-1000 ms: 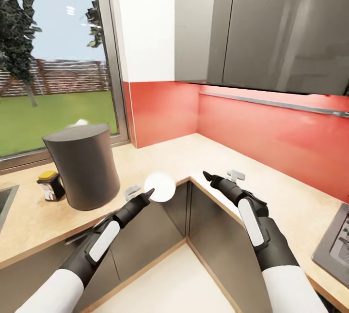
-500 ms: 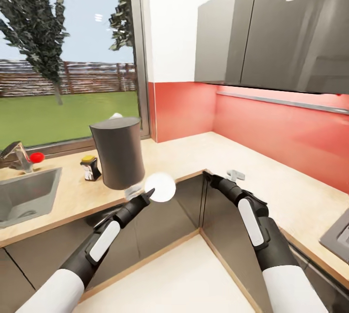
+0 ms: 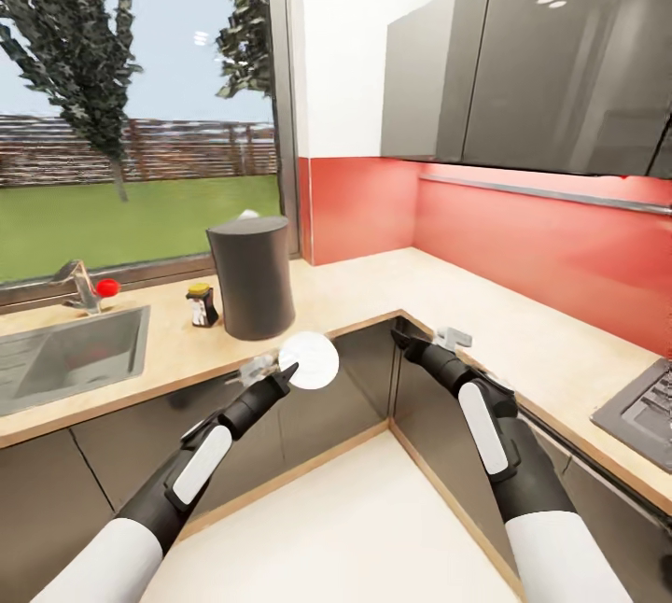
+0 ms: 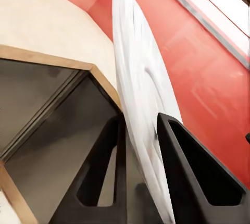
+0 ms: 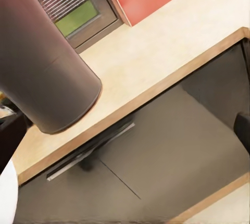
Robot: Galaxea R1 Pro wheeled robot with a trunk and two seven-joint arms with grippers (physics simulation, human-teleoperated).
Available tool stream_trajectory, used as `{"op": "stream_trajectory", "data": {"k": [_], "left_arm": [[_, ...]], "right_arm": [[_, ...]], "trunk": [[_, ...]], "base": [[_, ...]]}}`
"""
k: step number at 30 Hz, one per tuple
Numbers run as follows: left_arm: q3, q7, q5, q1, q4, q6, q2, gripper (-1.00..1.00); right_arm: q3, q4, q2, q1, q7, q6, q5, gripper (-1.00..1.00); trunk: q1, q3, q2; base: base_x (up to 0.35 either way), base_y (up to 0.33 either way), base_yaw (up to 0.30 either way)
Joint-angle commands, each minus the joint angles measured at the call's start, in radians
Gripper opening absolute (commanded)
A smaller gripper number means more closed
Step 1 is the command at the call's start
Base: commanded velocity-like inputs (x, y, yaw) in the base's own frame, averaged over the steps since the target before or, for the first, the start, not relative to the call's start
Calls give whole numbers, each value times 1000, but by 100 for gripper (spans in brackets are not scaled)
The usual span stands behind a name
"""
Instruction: Set up a coffee station on the kitchen countertop: keep the coffee maker on the countertop, move the bottle of coffee from the kitchen shelf to the counter next to the coffee maker, place a paper coffee filter on top of the coffee maker, put the saucer next to the coffee maker with the coffee cup on the saucer, and place the electric kettle next to the coffee maker.
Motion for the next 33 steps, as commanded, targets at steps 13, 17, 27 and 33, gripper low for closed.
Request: {"op": "stream_trajectory", "data": {"k": [13, 17, 27, 33], "left_arm": [[1, 1, 9, -1, 3, 4, 11, -100], [2, 1, 7, -1, 8, 4, 12, -100], [39, 0, 10, 1, 15, 7, 38, -100], [44, 0, 26, 23, 14, 7, 50, -100]], "right_arm": [[1, 11, 1, -1, 2, 7, 5, 100], [3, 74, 1, -1, 3, 6, 6, 100], [111, 550, 2, -1, 4, -2, 103, 100], [137, 924, 8, -1, 1, -110, 185, 100]], "trunk": [[0, -2, -2], [0, -2, -2], [0, -2, -2], [0, -2, -2]], "base": [[-109, 33, 0], [-2, 0, 0], [0, 0, 0], [0, 0, 0]]}}
